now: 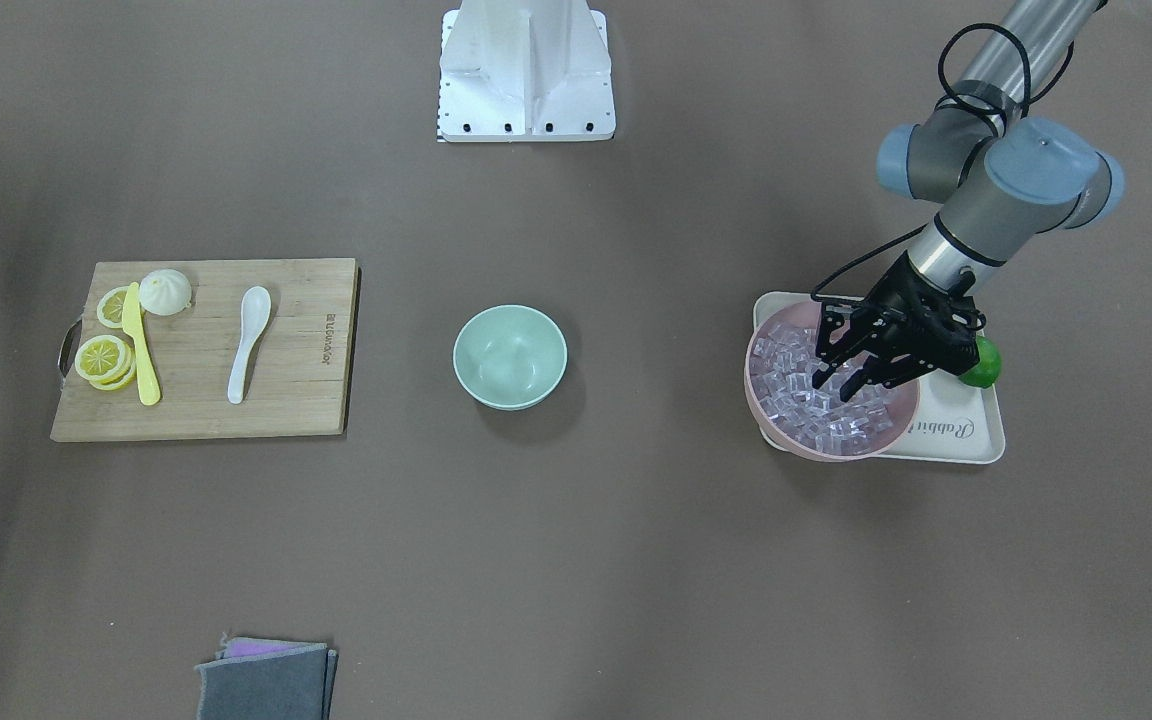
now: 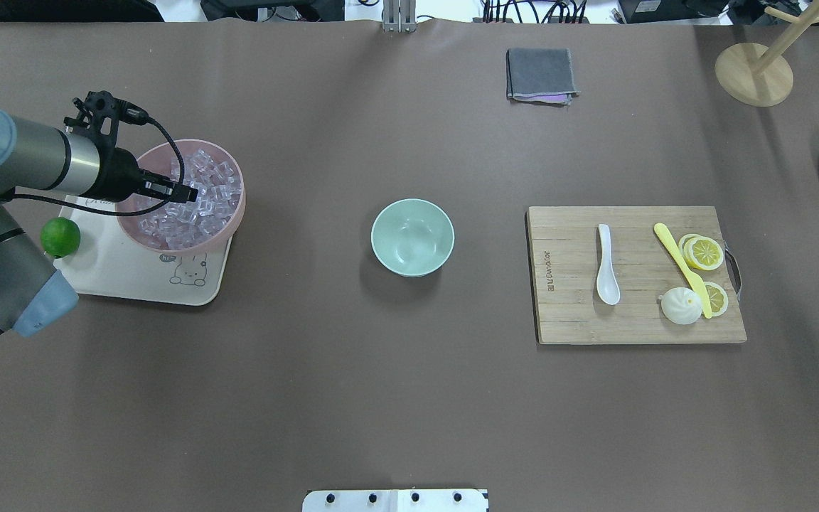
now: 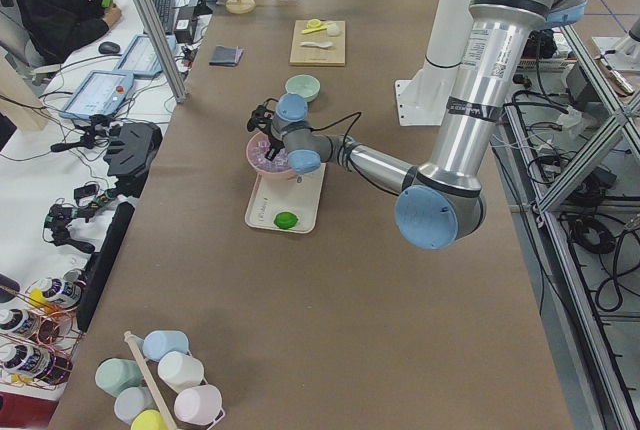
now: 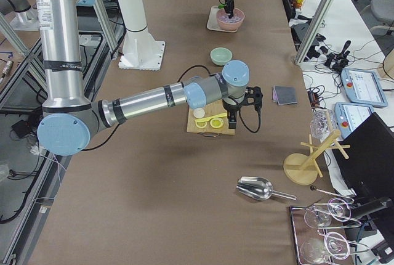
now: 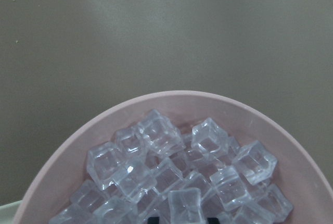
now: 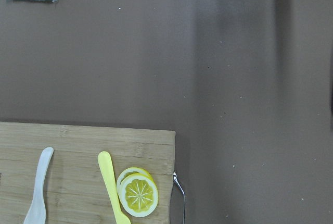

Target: Put spoon and ice into bowl

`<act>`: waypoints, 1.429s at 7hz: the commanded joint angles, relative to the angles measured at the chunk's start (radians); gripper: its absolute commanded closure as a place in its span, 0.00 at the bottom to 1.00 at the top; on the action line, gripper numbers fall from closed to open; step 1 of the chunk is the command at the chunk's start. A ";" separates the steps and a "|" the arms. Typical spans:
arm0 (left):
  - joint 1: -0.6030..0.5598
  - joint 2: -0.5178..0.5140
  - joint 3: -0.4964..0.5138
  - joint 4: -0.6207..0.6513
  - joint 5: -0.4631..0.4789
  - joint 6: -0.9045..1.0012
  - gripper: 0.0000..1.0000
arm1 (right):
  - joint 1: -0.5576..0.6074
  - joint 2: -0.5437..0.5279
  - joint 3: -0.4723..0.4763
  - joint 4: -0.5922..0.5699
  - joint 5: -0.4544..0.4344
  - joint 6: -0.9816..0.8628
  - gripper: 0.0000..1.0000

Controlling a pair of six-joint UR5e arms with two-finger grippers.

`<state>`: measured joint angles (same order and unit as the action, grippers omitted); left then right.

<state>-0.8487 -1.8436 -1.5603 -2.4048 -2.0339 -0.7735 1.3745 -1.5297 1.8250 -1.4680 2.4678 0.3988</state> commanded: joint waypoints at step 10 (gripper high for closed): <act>-0.001 0.003 -0.041 0.015 -0.057 -0.010 1.00 | 0.000 -0.001 -0.003 0.000 -0.001 0.011 0.00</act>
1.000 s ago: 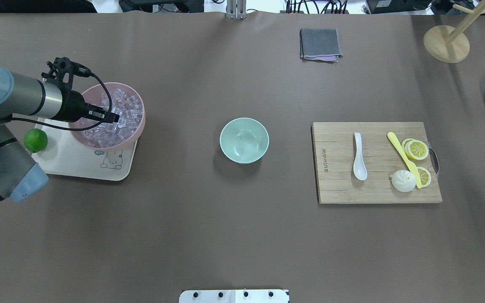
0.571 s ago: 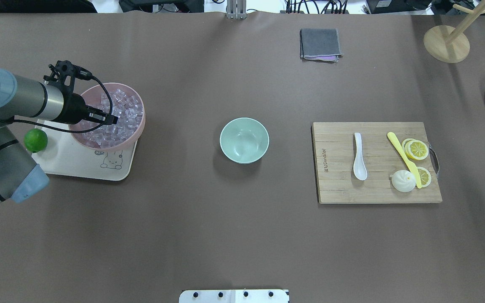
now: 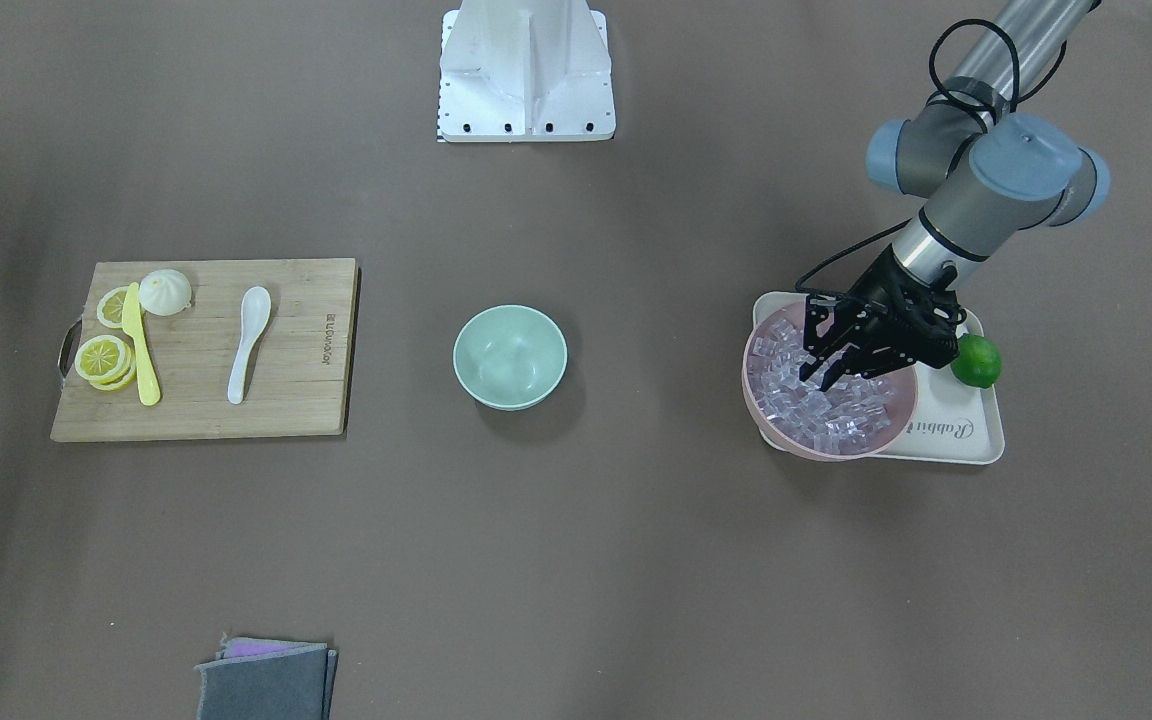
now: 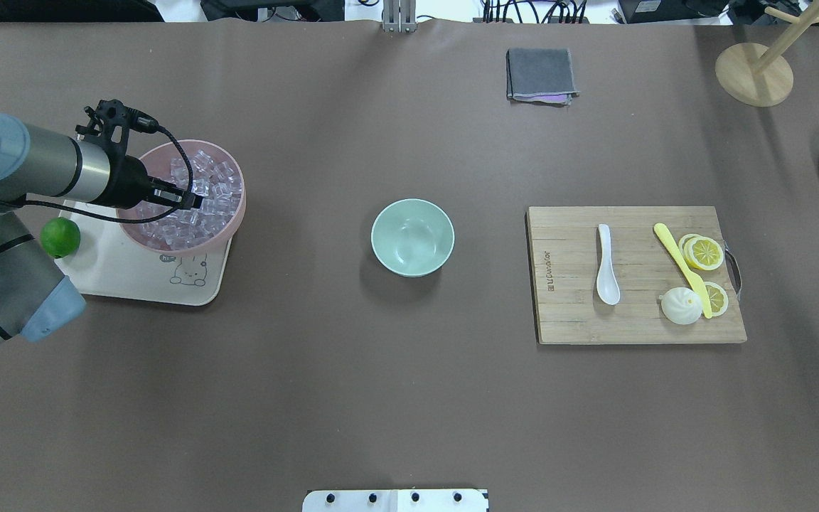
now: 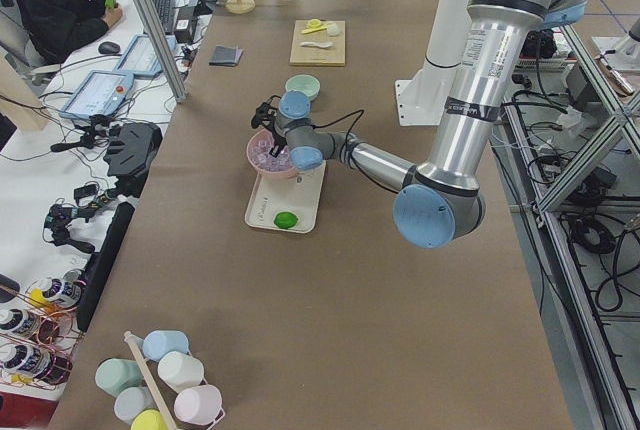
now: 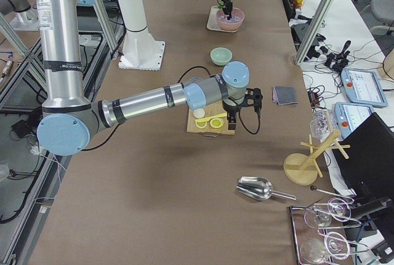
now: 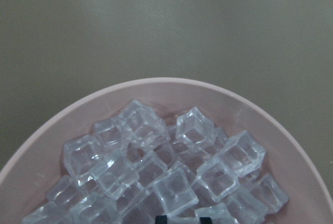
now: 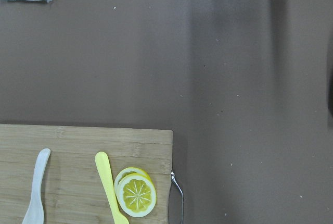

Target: Put spoon and ice into bowl

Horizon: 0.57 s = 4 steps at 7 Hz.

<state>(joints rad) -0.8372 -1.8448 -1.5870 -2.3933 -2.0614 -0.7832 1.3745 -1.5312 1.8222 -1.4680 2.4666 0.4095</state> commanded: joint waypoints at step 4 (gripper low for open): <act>-0.072 -0.011 -0.019 0.003 -0.034 -0.002 1.00 | -0.052 0.006 0.011 0.081 -0.018 0.061 0.00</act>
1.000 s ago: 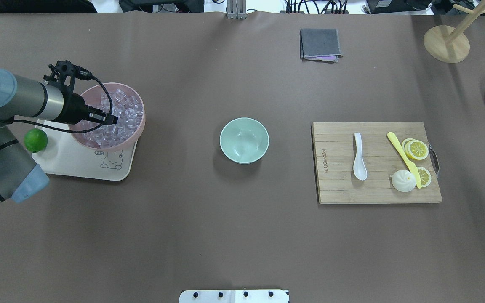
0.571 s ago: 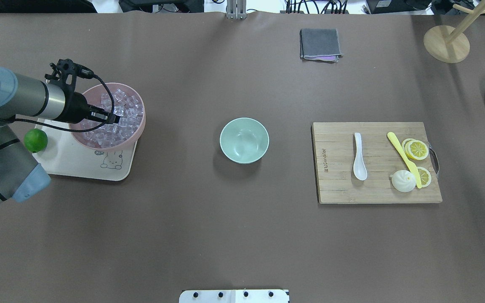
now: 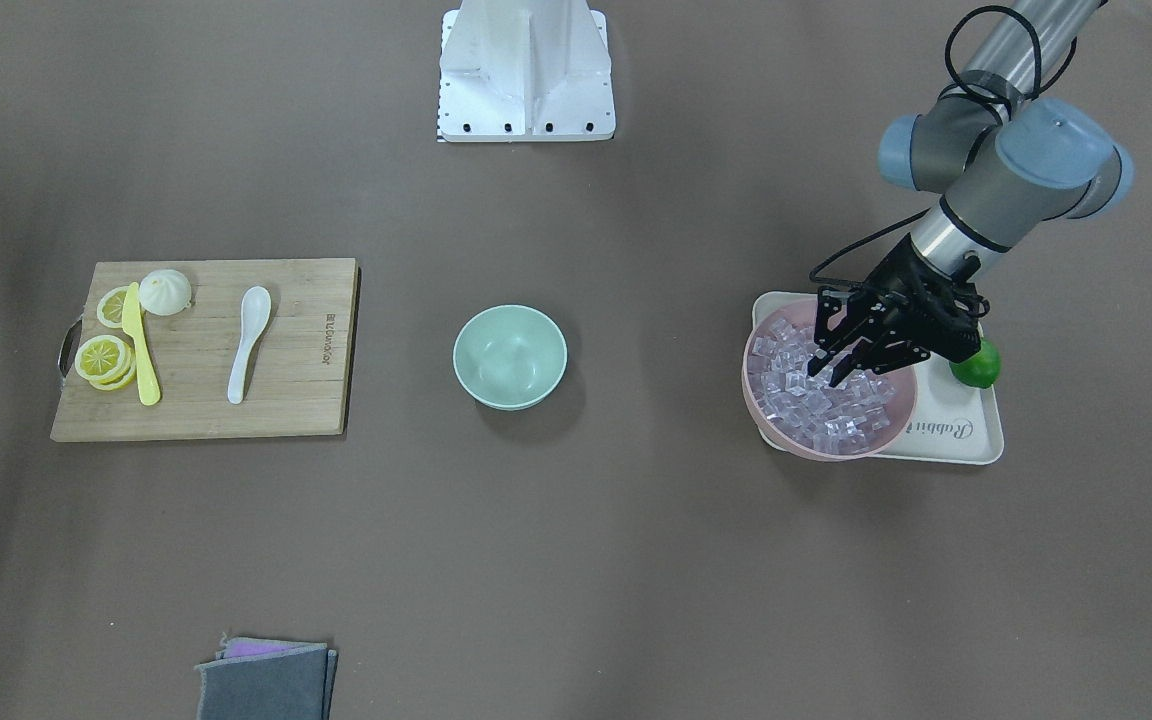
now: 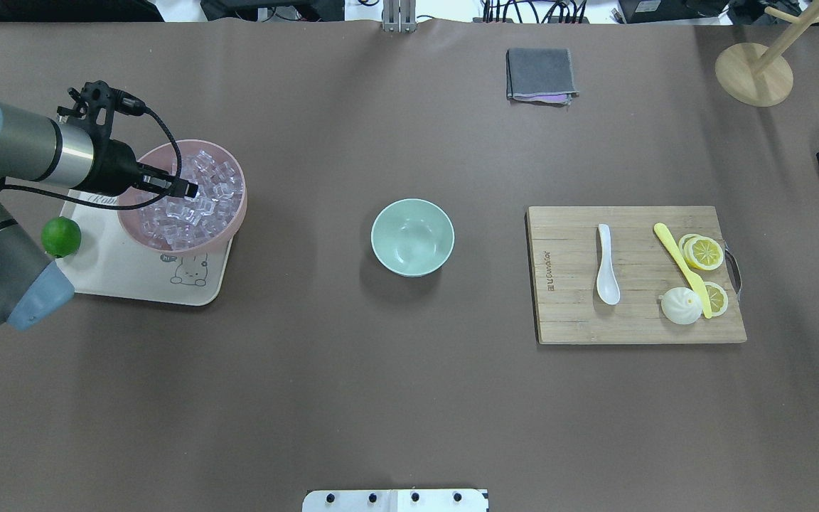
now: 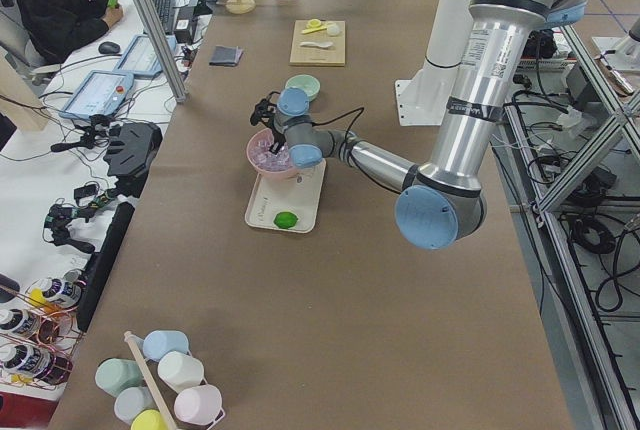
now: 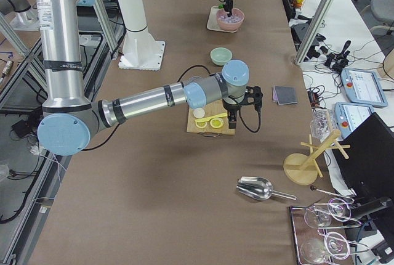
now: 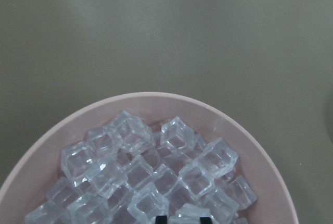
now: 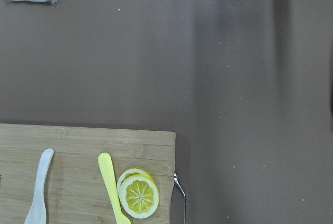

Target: Put spoon and ice into bowl

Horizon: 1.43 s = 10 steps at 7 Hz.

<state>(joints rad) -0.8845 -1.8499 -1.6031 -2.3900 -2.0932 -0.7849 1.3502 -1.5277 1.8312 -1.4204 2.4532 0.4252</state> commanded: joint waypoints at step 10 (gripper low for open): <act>0.096 -0.235 -0.014 0.074 0.146 -0.399 1.00 | -0.597 0.162 0.005 0.089 -0.473 0.572 0.05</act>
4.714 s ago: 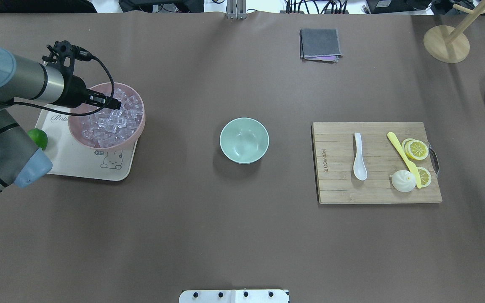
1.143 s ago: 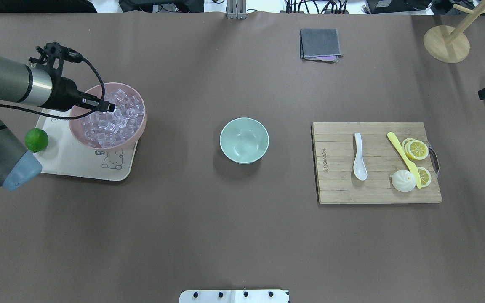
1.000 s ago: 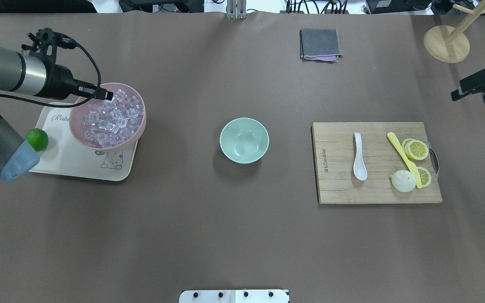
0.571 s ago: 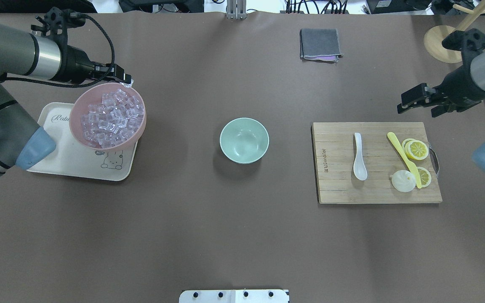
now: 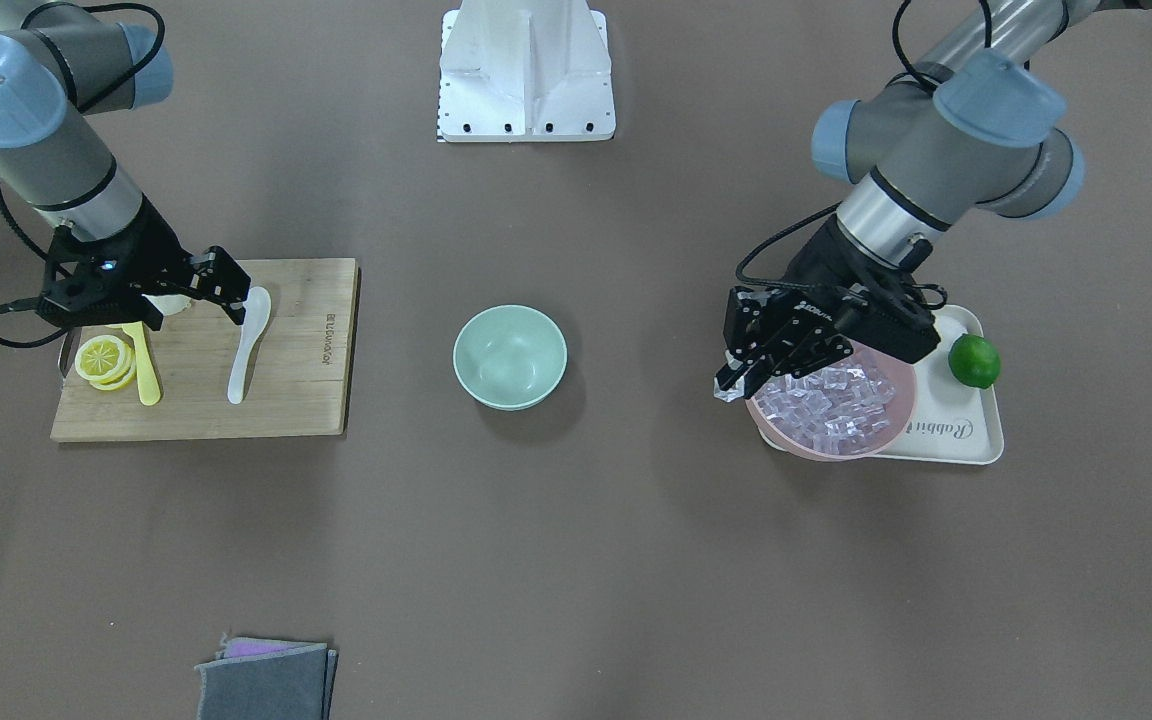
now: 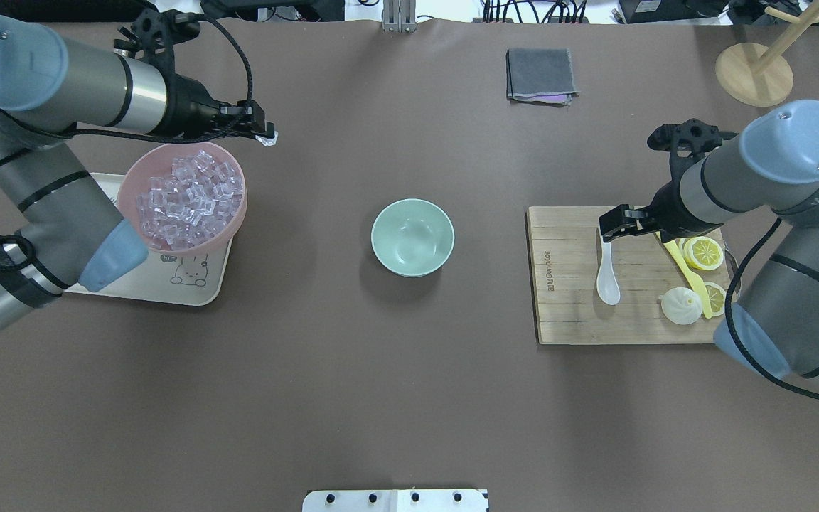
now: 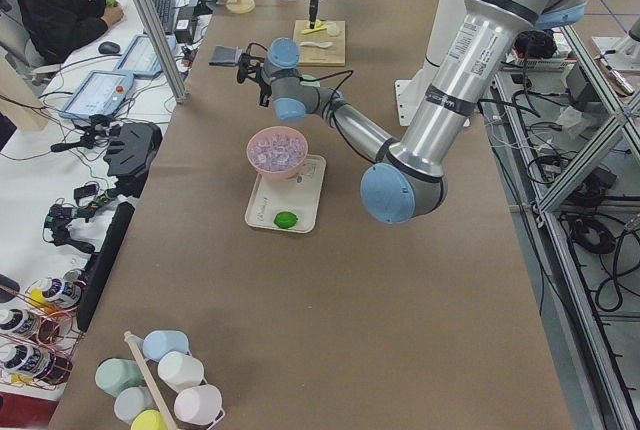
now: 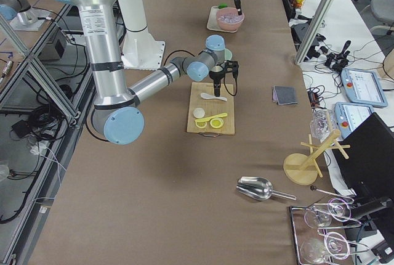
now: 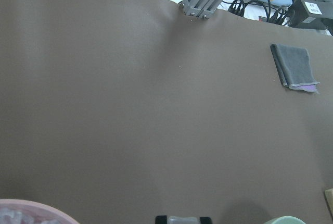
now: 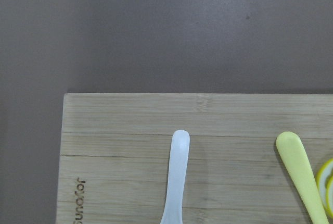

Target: Put spoon and ice into bowl

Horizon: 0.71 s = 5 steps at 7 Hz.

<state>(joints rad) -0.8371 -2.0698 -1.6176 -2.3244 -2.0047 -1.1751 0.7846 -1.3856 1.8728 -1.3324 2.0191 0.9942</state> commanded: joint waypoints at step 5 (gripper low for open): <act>0.148 -0.058 0.001 0.059 0.170 -0.028 1.00 | -0.033 0.060 -0.107 0.018 -0.039 0.004 0.15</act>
<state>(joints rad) -0.7138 -2.1267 -1.6187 -2.2654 -1.8602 -1.2020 0.7519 -1.3391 1.7802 -1.3268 1.9805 0.9964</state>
